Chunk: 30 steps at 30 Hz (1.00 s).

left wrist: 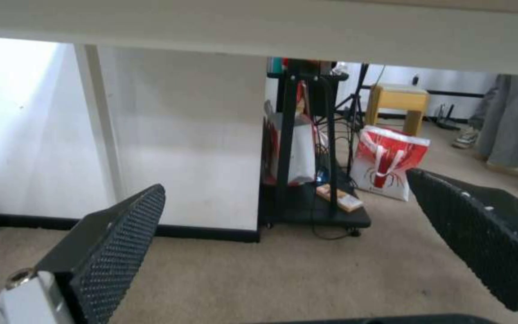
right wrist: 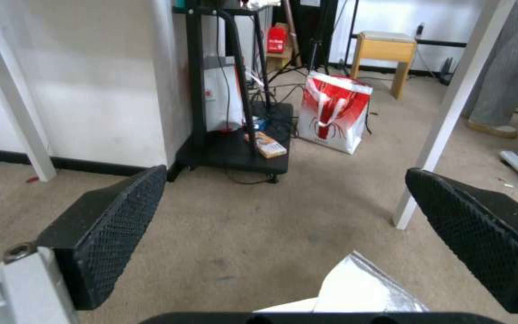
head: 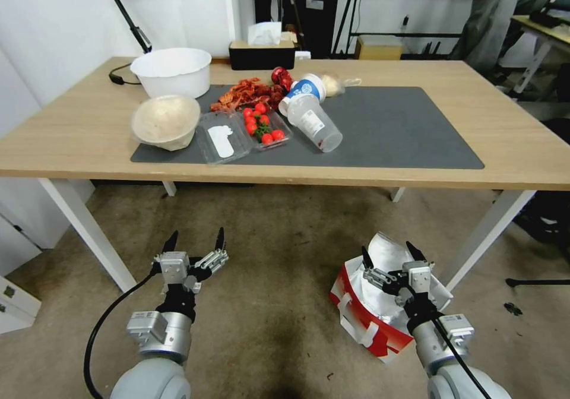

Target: Pick up the food delivery bag from the floor and place it on the table.

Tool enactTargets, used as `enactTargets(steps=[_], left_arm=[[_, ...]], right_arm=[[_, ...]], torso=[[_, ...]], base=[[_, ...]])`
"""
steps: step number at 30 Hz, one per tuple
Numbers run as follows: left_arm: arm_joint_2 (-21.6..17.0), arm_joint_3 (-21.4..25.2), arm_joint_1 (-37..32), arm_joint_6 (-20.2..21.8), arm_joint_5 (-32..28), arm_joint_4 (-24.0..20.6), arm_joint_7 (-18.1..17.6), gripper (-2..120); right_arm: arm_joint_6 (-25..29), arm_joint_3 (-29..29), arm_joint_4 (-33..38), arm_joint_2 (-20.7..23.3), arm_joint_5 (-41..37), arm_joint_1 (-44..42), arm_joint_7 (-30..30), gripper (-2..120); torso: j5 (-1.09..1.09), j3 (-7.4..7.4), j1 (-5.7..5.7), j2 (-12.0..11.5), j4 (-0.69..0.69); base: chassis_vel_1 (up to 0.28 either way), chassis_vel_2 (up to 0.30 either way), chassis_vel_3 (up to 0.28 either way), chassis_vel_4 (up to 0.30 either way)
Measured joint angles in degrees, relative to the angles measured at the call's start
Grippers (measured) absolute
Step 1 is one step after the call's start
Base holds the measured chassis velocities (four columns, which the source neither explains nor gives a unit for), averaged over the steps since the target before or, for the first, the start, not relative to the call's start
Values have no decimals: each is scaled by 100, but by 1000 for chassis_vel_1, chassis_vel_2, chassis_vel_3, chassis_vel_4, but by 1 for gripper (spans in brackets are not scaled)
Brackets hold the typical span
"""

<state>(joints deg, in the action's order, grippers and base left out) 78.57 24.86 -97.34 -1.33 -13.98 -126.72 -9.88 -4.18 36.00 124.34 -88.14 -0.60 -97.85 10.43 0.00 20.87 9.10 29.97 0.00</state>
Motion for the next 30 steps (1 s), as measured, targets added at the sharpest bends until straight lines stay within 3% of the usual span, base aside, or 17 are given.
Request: enactTargets(steps=[30], left_arm=[[16, -4, 9, -18, -8, 38, 1, 100]], right_arm=[[-13, 15, -59, 26, -6, 51, 25, 100]], torso=[[0, -450, -257, -708, 0]], base=[[0, 0, 0, 0]])
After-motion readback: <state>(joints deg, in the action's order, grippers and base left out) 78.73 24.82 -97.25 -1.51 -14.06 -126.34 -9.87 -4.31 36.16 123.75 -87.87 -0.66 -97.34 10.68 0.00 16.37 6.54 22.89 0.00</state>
